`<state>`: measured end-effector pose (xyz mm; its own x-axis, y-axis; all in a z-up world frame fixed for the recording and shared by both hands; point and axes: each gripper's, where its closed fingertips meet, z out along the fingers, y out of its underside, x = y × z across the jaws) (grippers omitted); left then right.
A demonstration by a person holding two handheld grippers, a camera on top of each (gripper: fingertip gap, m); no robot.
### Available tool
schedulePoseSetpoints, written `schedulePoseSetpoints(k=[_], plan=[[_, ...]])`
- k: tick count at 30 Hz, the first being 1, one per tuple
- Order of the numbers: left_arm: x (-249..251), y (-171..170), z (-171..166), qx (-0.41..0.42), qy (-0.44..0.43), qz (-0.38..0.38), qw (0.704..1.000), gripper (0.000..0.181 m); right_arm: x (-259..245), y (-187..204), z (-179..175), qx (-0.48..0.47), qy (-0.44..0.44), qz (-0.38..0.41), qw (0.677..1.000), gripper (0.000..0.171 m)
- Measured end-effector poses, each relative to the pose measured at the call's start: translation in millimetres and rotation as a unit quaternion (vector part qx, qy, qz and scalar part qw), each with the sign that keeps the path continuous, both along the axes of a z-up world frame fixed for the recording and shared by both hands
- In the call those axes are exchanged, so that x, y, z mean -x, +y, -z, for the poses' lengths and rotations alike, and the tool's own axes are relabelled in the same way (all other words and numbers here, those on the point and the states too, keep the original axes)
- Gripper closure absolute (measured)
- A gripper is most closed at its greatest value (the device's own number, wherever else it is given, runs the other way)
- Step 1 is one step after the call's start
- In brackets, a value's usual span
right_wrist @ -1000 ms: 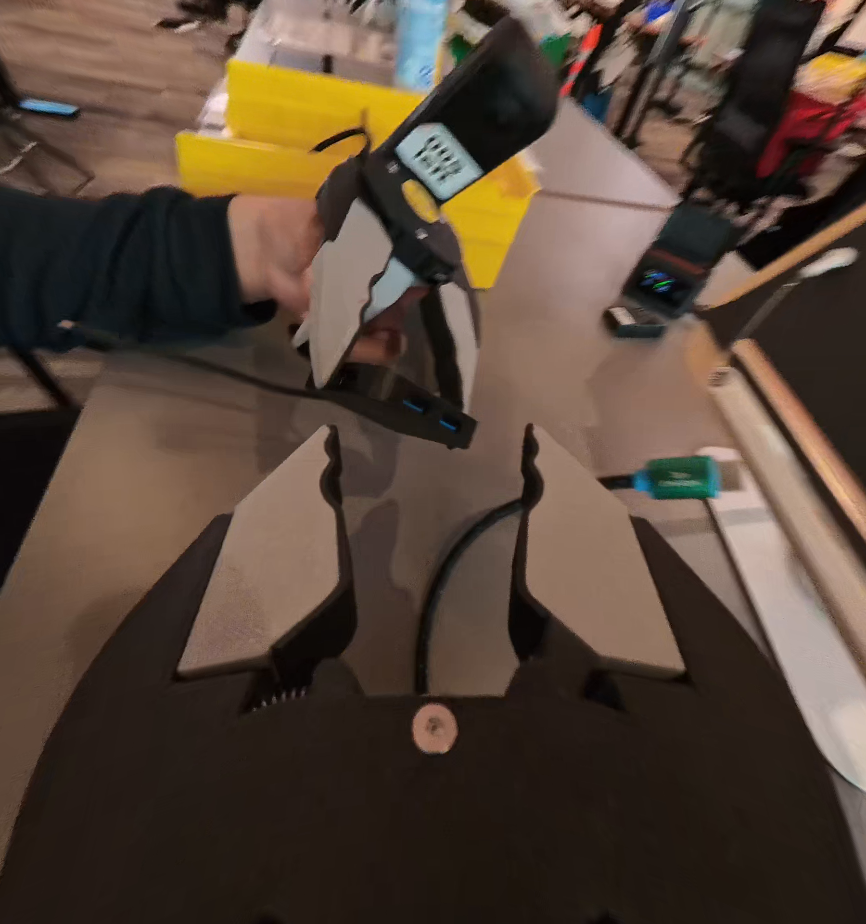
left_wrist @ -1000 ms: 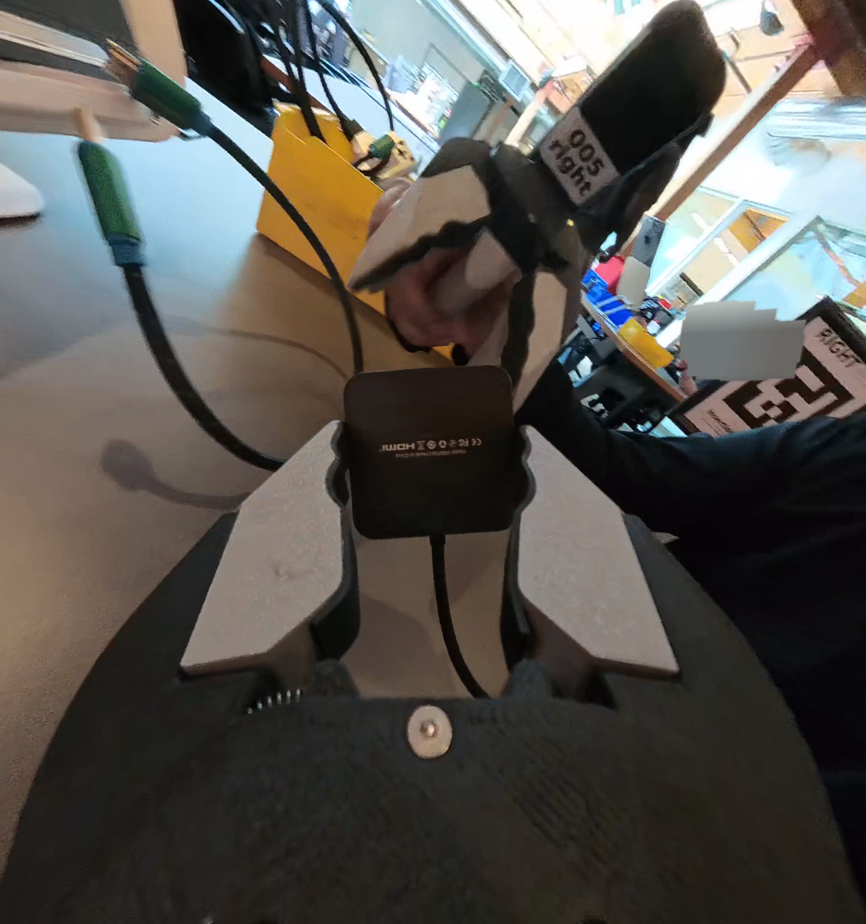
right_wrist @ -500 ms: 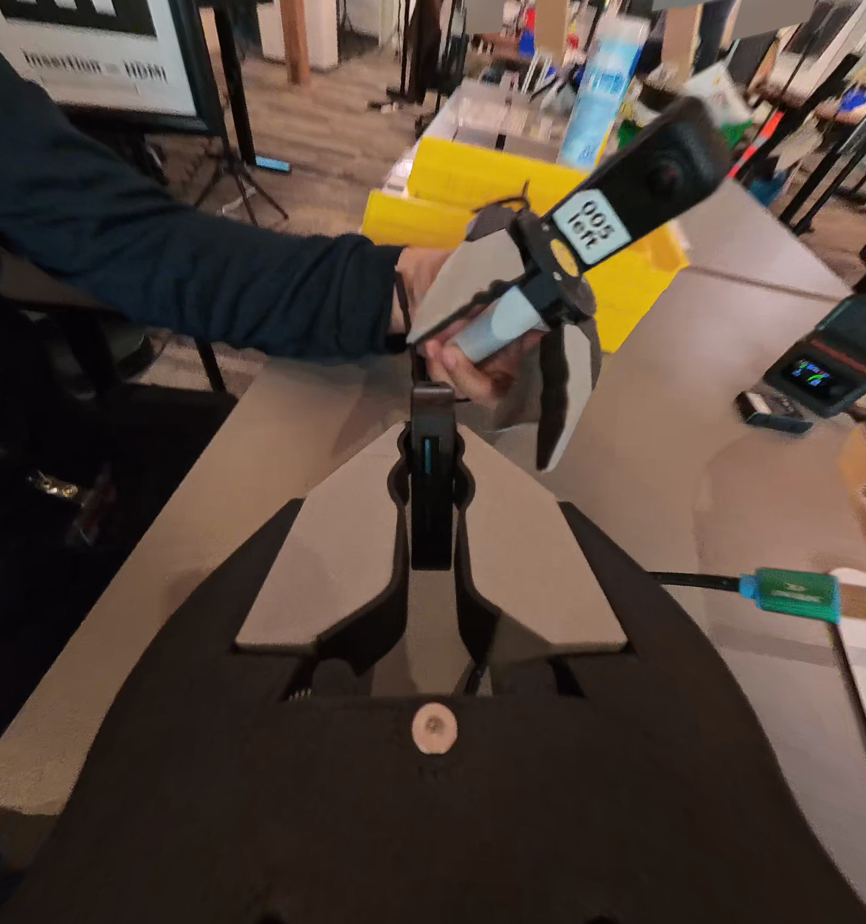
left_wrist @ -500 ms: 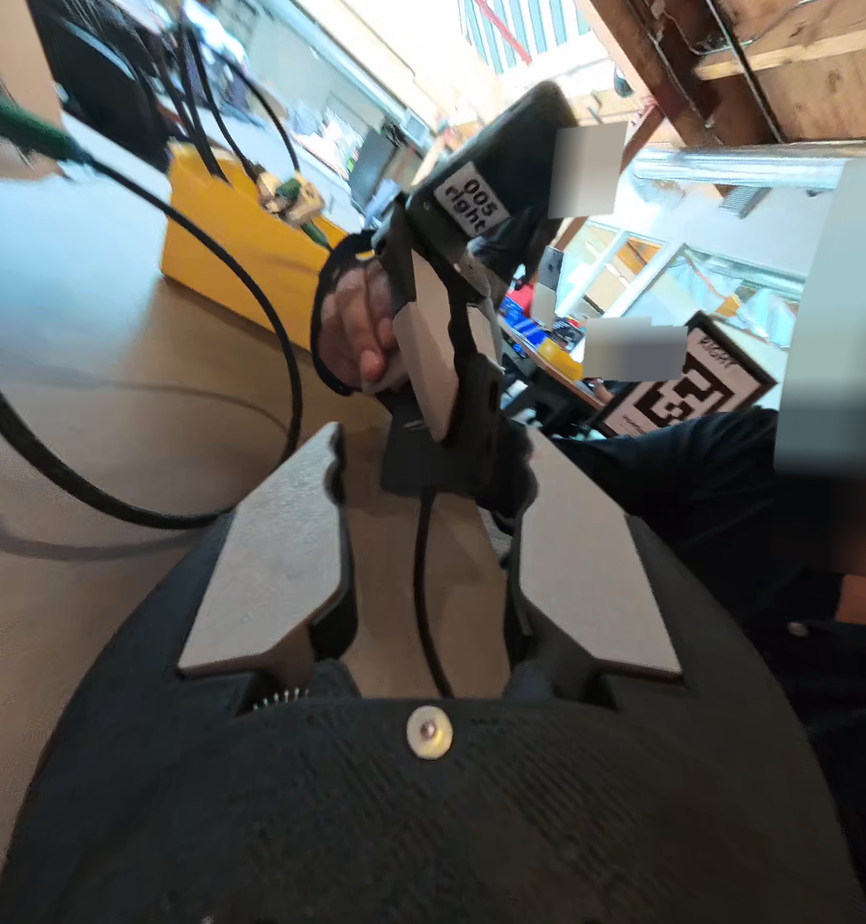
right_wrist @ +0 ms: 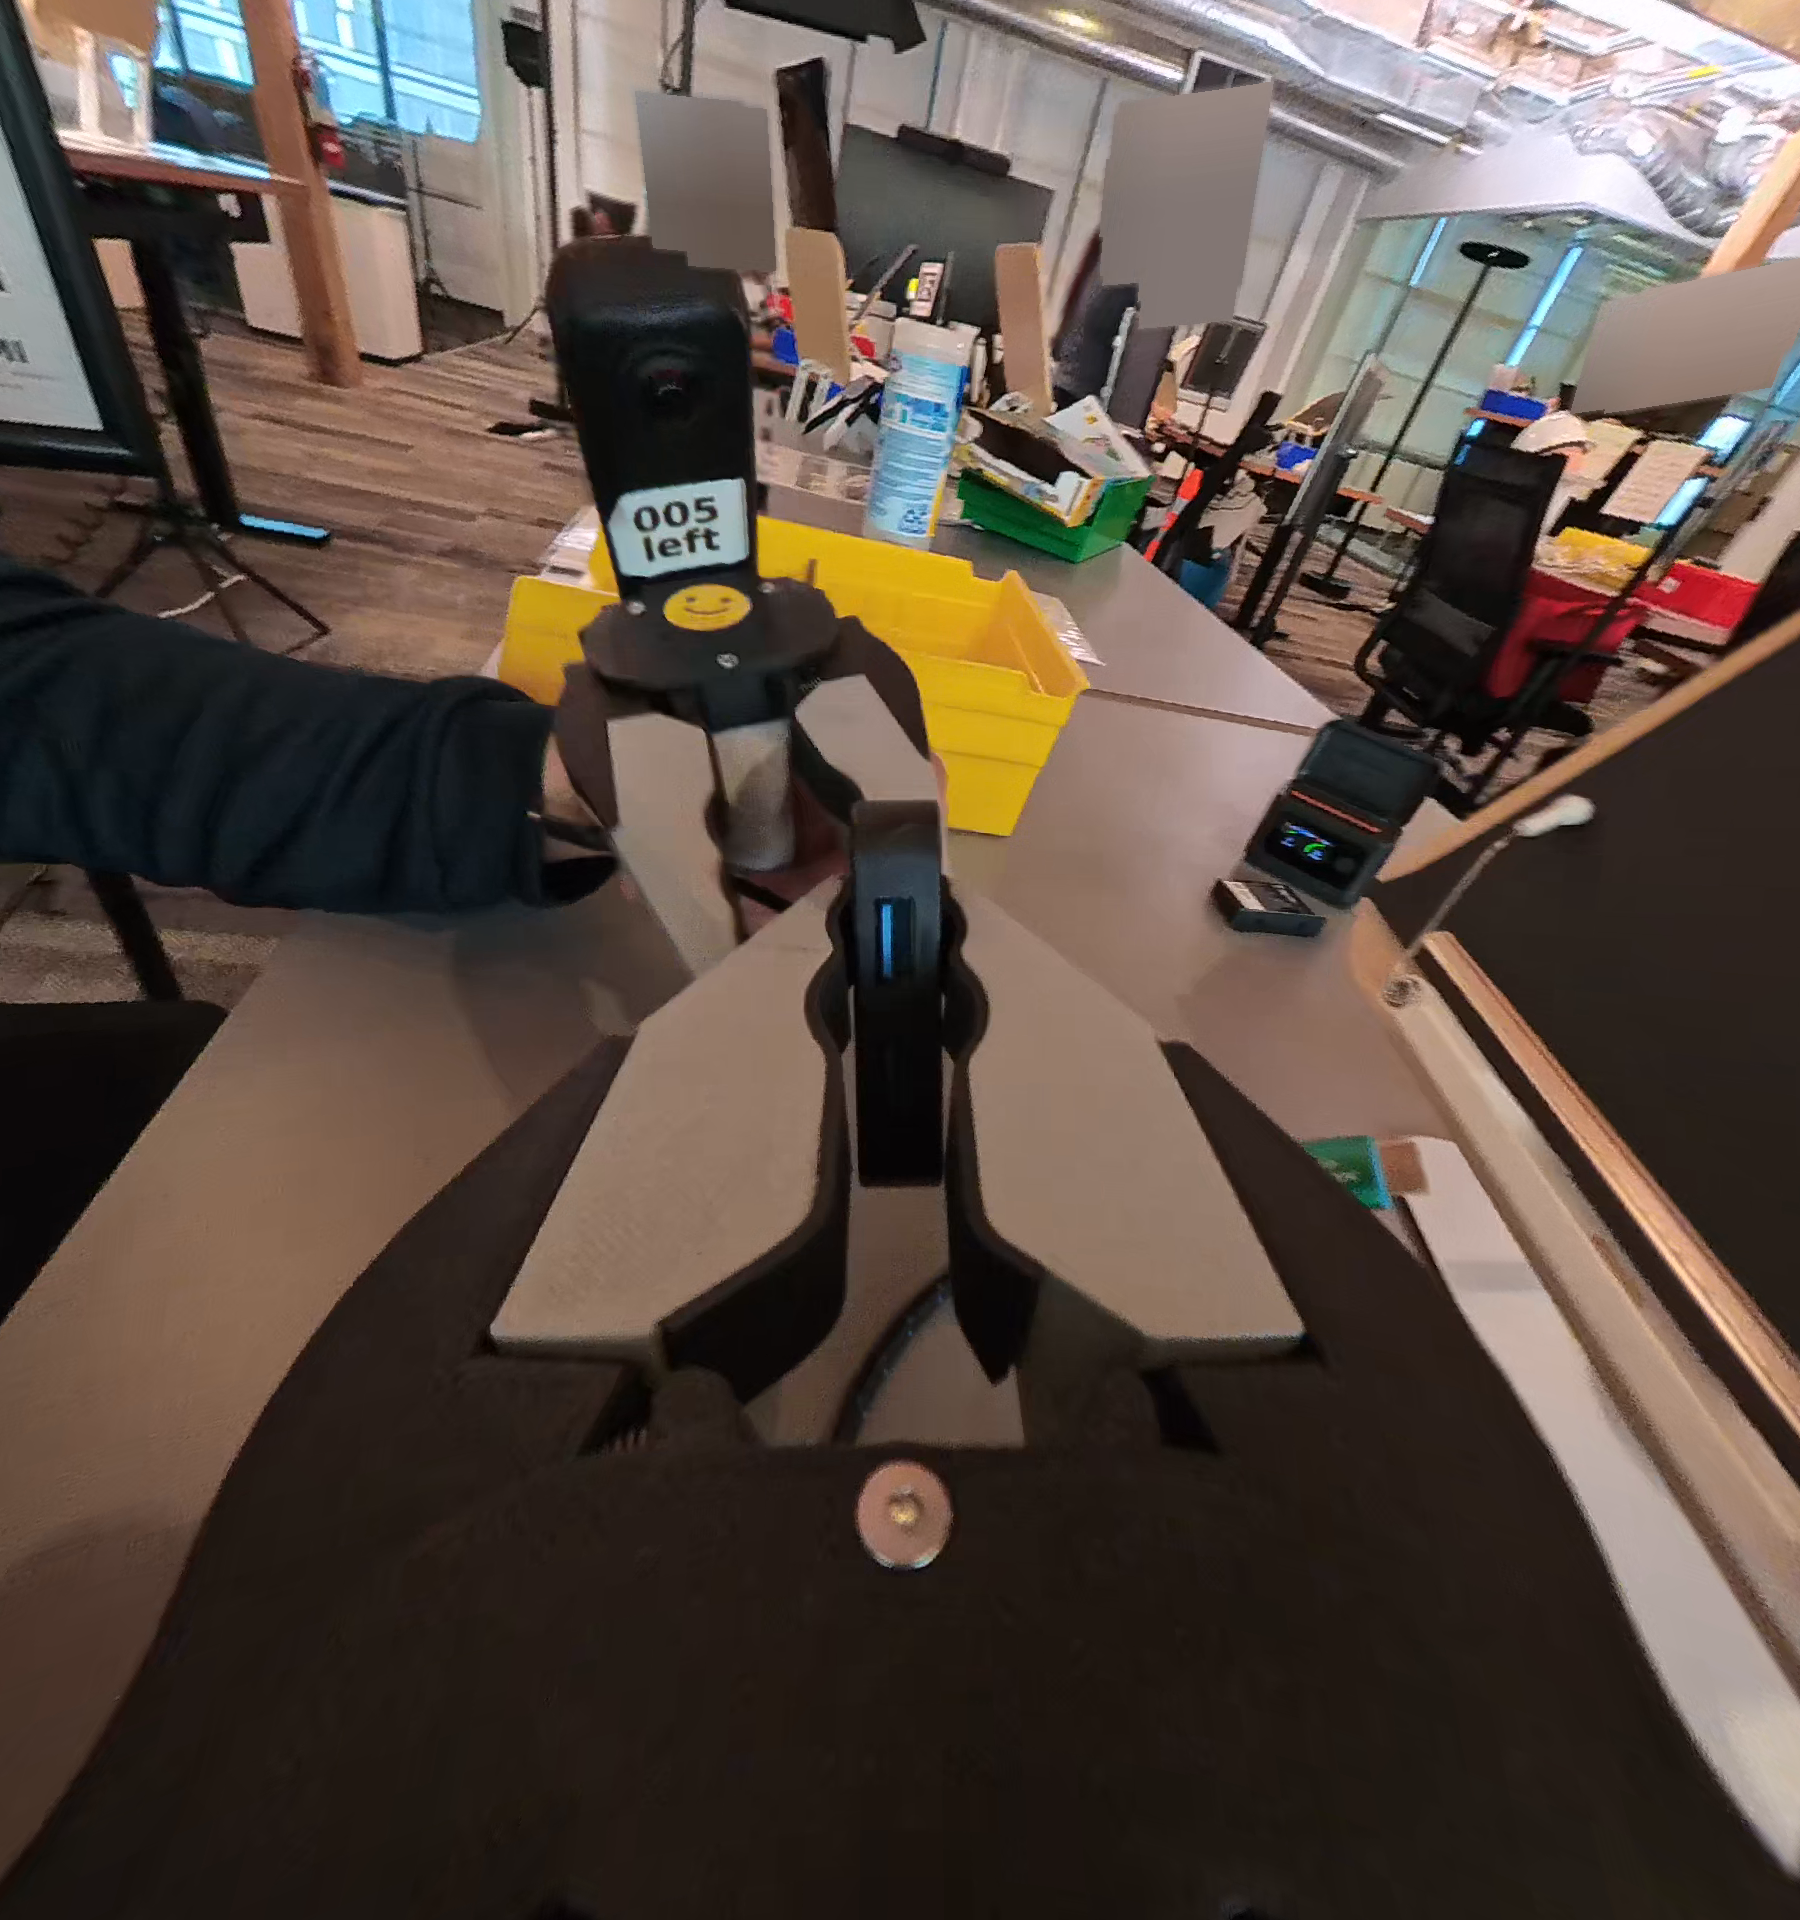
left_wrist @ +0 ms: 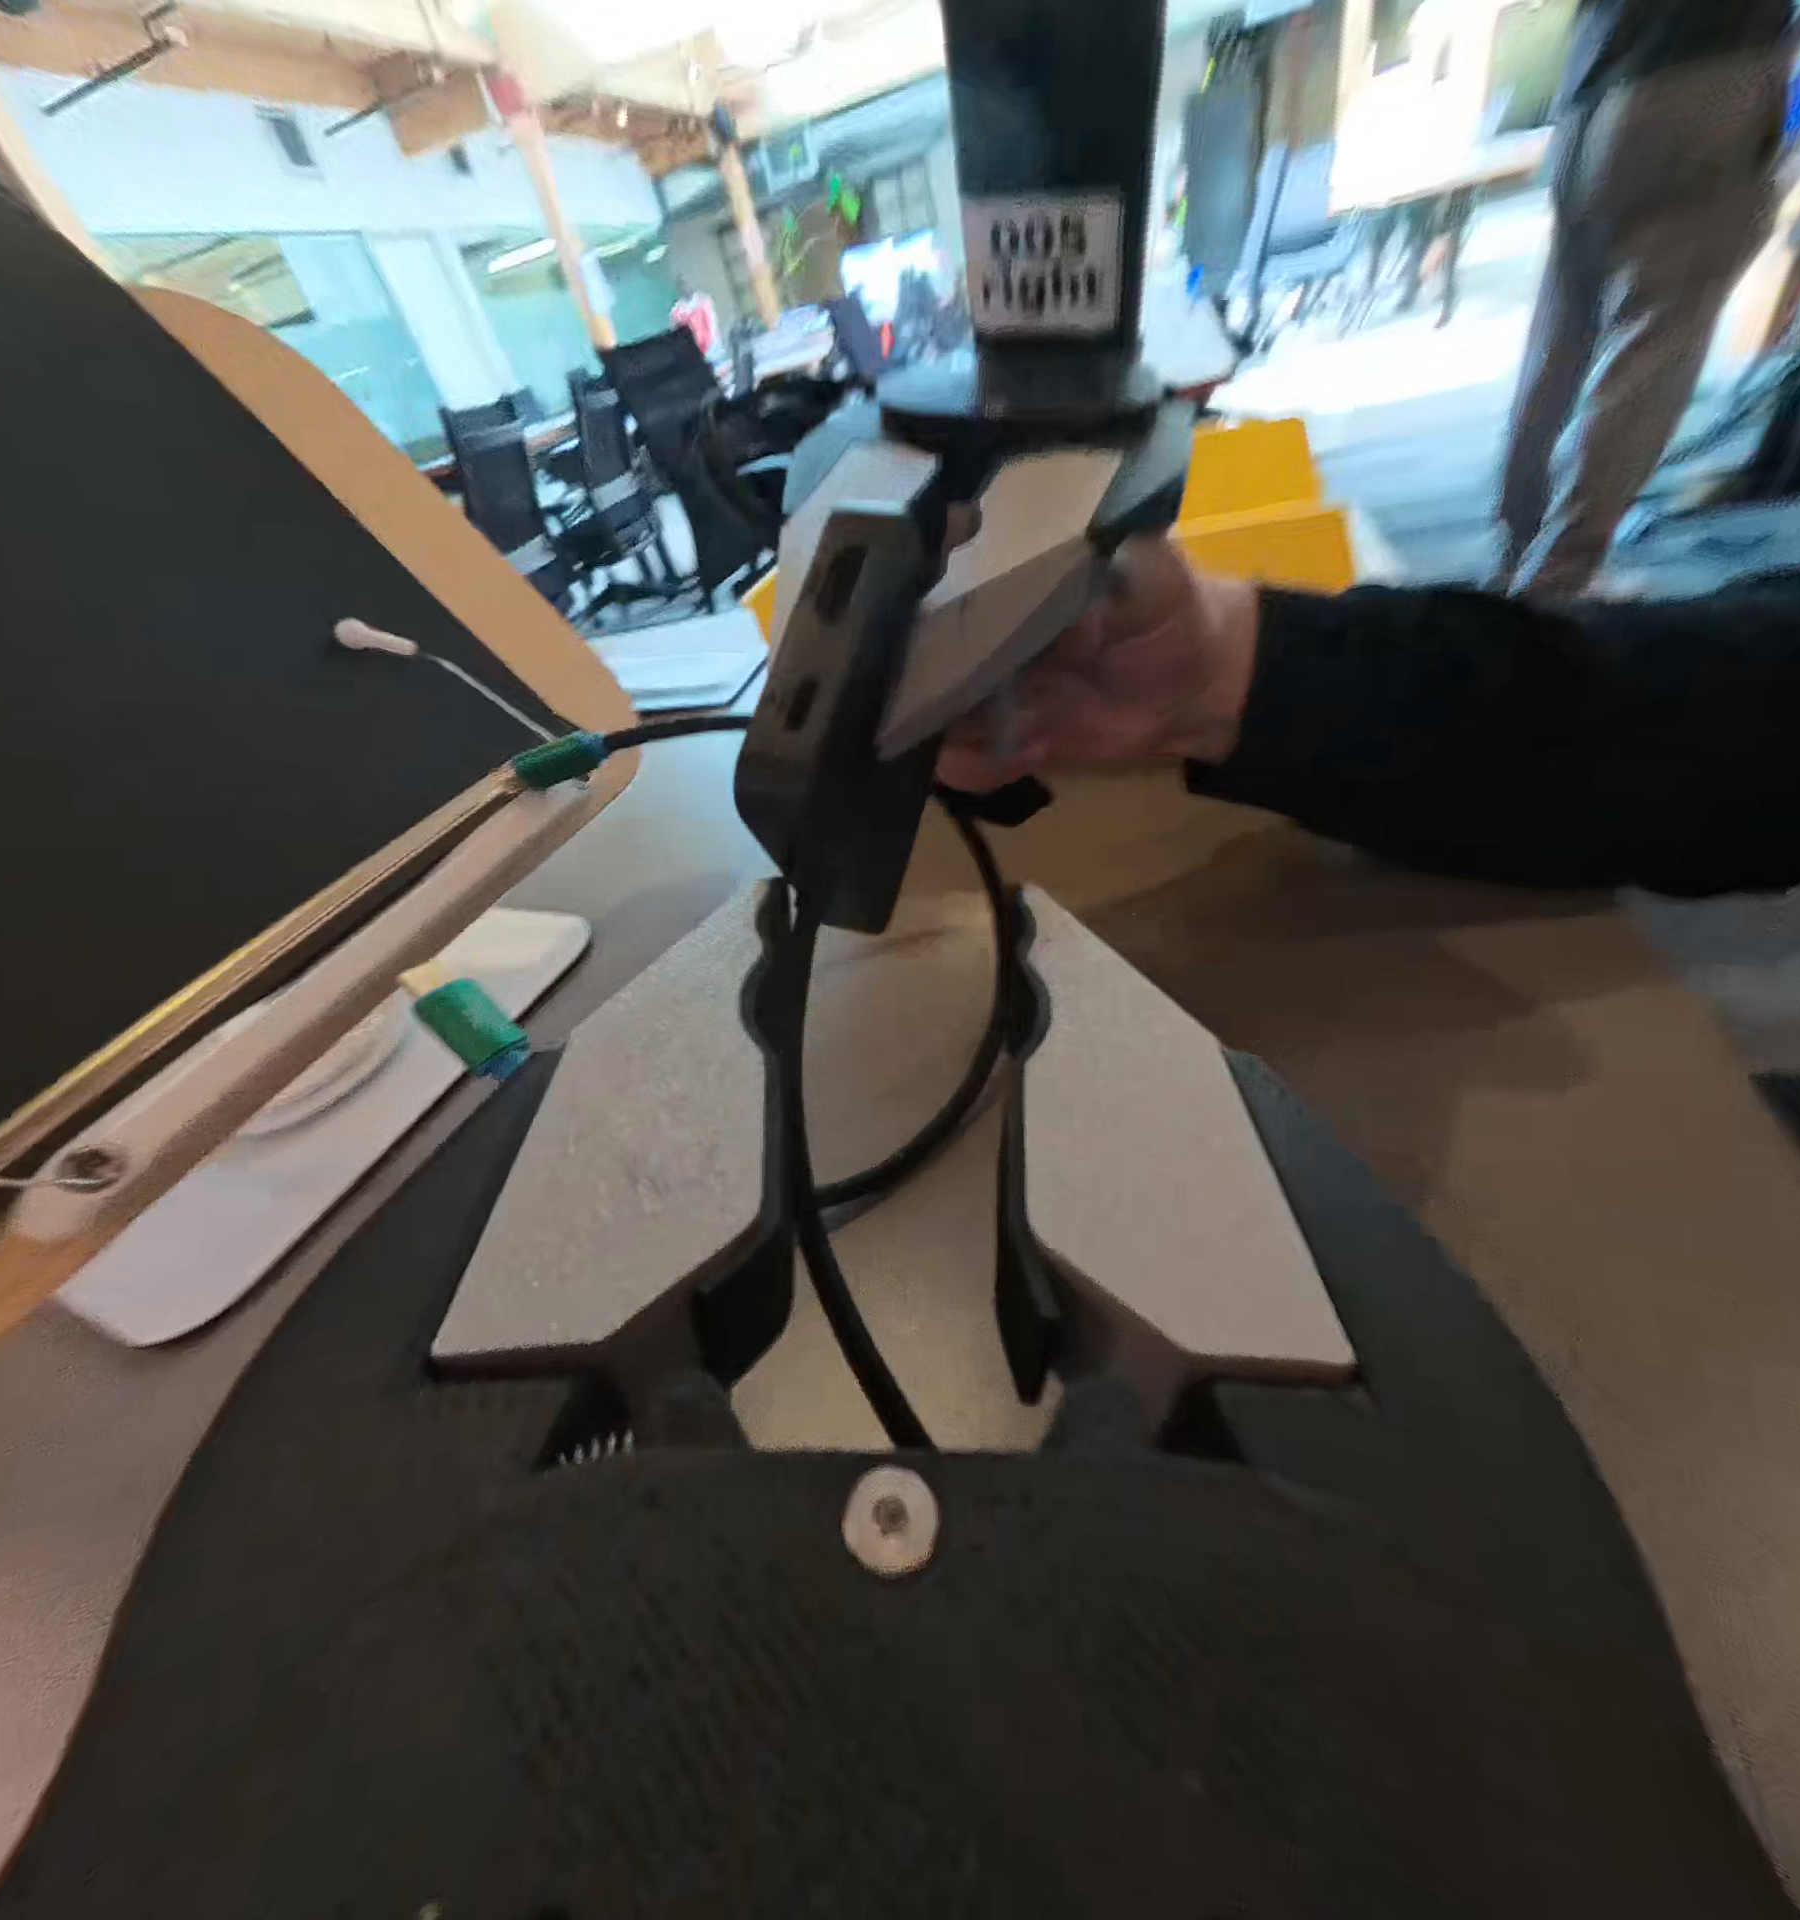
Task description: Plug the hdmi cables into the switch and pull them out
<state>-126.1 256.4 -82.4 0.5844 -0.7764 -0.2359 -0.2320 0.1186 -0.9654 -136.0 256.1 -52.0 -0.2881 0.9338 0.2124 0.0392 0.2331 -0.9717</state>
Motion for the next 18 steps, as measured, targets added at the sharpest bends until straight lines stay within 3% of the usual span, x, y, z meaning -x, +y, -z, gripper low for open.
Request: schedulePoseSetpoints(k=[1, 5, 10, 18], plan=[[-0.9, 3.3, 4.5, -0.011, 0.02, -0.014, 1.0, 0.146, 2.1, -4.9, 1.5, 0.001, -0.003, -0.01, 1.0, 0.16], [-9.5, -1.2, 3.7, -0.029, 0.024, 0.001, 0.999, 0.159, 9.8, -26.1, 15.5, 0.015, -0.032, -0.067, 0.997, 0.16], [-7.0, 2.1, 8.4, -0.003, 0.037, -0.002, 0.999, 0.169, 9.7, -22.7, 16.2, 0.041, -0.031, -0.072, 0.996, 0.154], [-3.7, 9.3, 22.1, 0.011, 0.064, -0.019, 0.998, 0.17, 4.9, -15.7, 23.0, 0.073, -0.047, -0.08, 0.993, 0.15]])
